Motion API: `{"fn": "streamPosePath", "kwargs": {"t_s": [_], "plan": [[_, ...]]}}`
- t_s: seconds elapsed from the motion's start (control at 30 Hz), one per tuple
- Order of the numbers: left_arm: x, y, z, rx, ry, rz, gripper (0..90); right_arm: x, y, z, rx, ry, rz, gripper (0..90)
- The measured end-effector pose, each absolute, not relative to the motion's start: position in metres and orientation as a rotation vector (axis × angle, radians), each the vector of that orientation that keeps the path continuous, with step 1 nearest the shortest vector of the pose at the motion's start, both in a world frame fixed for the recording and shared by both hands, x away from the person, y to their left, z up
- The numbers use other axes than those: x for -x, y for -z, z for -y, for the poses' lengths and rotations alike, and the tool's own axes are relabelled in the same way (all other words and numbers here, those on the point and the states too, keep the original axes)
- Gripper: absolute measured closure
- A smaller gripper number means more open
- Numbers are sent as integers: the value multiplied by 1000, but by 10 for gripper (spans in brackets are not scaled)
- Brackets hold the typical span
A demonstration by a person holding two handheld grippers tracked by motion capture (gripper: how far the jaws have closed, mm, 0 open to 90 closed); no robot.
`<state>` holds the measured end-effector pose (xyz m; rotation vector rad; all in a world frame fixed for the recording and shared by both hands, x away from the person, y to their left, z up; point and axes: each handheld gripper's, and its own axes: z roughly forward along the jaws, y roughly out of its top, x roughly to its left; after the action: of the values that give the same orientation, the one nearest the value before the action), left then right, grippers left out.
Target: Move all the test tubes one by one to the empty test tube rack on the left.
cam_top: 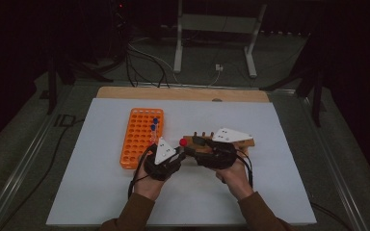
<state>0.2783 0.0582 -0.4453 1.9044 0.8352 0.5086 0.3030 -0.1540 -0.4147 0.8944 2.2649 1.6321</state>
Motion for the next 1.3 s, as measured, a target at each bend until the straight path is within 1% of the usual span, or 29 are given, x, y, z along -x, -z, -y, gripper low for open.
{"fn": "streamPosePath", "kwargs": {"t_s": [0.27,0.37,0.47,0.53,0.67,0.87,1.3], "plan": [[-277,444,-71,-1867,-515,-869,751,-305,419,168,-950,-1573,-2195,200],[-276,444,-80,-1852,-520,-879,751,-306,423,174,-981,-1546,-2174,159],[-276,443,-88,-1837,-524,-880,752,-307,427,183,-1018,-1549,-2149,138],[-275,443,-92,-1827,-527,-880,752,-307,428,189,-1038,-1536,-2132,91],[-273,442,-98,-1810,-531,-878,752,-307,430,201,-1080,-1529,-2109,34],[-272,444,-105,-1811,-541,-874,752,-307,431,220,-1137,-1508,-2055,1],[-270,451,-124,-1807,-576,-913,752,-299,439,243,-1166,-1477,-2016,1]]}}
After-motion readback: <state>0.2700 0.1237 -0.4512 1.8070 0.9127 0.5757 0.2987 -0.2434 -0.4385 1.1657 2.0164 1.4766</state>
